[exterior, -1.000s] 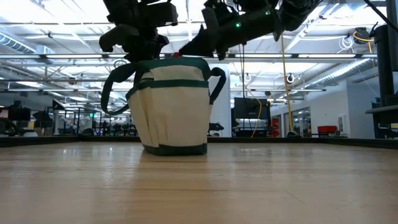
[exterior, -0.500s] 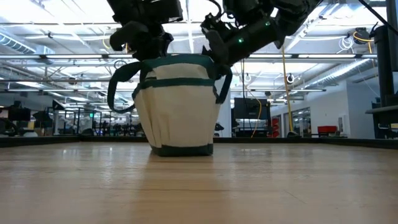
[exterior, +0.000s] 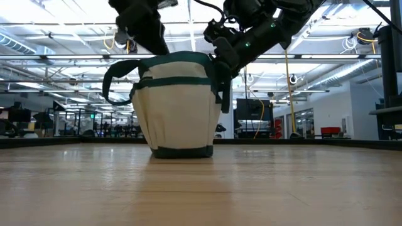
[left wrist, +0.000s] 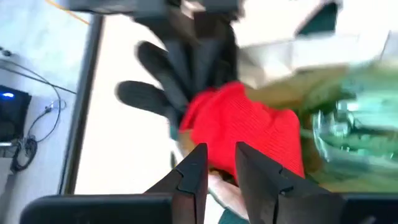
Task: Pick & Place Garden tools in Gardening bag
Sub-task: Put the red gloves into the gardening bag
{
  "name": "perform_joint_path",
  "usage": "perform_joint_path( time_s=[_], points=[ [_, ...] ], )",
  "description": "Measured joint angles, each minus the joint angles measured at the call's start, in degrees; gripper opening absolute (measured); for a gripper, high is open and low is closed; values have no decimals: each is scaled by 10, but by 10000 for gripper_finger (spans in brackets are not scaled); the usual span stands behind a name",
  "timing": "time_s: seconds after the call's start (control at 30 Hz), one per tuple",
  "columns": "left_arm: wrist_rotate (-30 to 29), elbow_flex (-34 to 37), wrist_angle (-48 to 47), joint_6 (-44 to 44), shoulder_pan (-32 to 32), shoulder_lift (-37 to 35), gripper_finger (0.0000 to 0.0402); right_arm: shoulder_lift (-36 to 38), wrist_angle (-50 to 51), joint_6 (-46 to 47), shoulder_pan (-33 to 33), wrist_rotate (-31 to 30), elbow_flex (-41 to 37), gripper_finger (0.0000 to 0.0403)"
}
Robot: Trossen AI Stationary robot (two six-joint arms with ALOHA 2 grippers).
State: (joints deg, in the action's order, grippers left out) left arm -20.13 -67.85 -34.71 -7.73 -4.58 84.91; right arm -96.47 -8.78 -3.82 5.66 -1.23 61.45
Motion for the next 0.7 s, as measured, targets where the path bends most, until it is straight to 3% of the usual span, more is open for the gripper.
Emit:
perform_joint_path(
  time_s=[0.27,0.43,0.7],
  points=[
    [-7,0,8,55,27,-49,88,0,-8,-10,-2,0,0,0],
    [75,0,-2,67,69,-19,88,-1,-44,-27,-10,0,-1,0],
    [129,0,-19,61,107,22,88,-1,-53,-44,-17,-2,-1,0]
  ],
)
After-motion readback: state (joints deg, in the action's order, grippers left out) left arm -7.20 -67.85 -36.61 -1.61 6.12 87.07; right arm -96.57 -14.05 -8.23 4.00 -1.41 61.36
